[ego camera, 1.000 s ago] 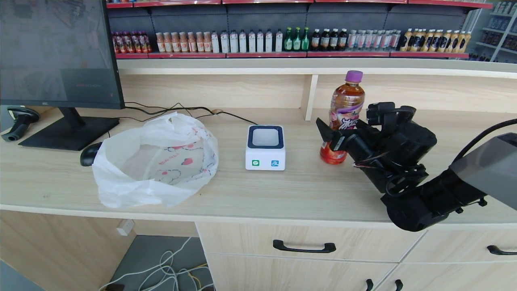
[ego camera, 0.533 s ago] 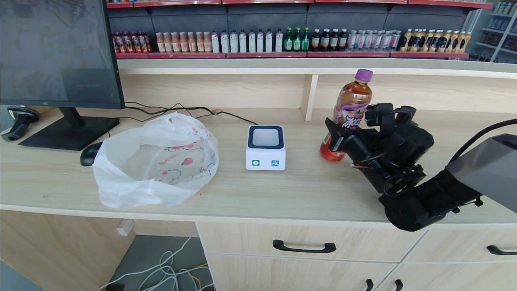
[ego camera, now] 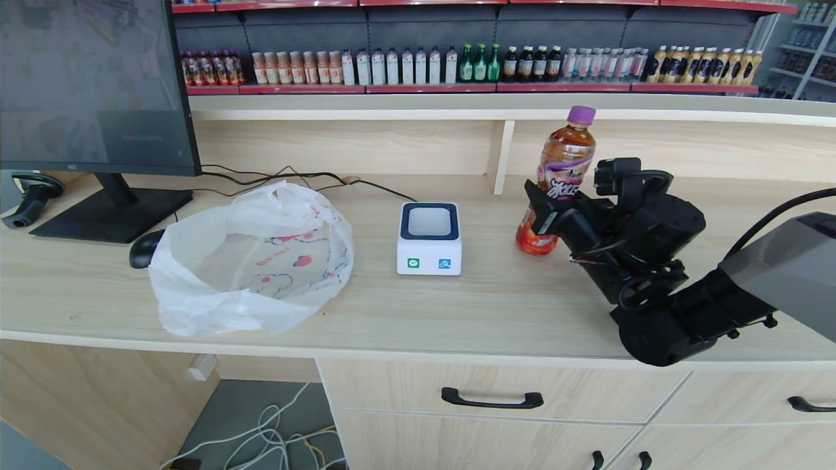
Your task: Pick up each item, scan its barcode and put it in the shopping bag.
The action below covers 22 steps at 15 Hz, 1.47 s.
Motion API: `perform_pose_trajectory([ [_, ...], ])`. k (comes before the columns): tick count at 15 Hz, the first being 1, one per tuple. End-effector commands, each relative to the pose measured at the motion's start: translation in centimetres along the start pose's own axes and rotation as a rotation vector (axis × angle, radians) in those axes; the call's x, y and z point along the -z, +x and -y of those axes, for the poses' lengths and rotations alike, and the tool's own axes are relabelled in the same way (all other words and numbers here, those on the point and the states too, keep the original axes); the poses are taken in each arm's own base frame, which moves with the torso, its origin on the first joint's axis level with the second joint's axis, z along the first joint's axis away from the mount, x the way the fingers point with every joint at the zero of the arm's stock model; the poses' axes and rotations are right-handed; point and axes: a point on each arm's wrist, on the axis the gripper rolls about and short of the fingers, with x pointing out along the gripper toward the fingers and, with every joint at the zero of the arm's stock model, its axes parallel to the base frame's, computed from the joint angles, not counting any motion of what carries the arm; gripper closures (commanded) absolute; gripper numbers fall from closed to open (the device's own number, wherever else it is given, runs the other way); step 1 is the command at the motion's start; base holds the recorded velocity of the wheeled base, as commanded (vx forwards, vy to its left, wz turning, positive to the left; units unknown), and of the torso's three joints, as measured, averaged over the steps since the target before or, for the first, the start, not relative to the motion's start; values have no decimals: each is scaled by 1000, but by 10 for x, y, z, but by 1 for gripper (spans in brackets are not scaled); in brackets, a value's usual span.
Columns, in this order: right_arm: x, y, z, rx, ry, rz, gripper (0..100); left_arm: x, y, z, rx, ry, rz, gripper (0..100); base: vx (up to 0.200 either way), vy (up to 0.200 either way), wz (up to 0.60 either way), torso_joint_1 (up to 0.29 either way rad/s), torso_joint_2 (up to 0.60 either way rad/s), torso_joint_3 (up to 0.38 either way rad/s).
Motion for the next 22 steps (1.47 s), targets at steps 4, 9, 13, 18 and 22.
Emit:
perform_pose_trajectory([
  [4, -19, 0, 0, 2, -13, 105, 100, 0, 0, 0, -1, 0, -1, 0, 0, 0, 0, 0, 0, 0],
  [9, -42, -4, -10, -19, -28, 155, 100, 0, 0, 0, -1, 0, 1, 0, 0, 0, 0, 0, 0, 0],
  [13, -68, -13, -14, -29, -31, 205, 100, 0, 0, 0, 1, 0, -1, 0, 0, 0, 0, 0, 0, 0],
  [18, -79, -65, -32, -96, -39, 108, 100, 0, 0, 0, 1, 0, -1, 0, 0, 0, 0, 0, 0, 0],
  [22, -105, -106, -81, -273, 26, 129, 100, 0, 0, 0, 1, 0, -1, 0, 0, 0, 0, 0, 0, 0],
])
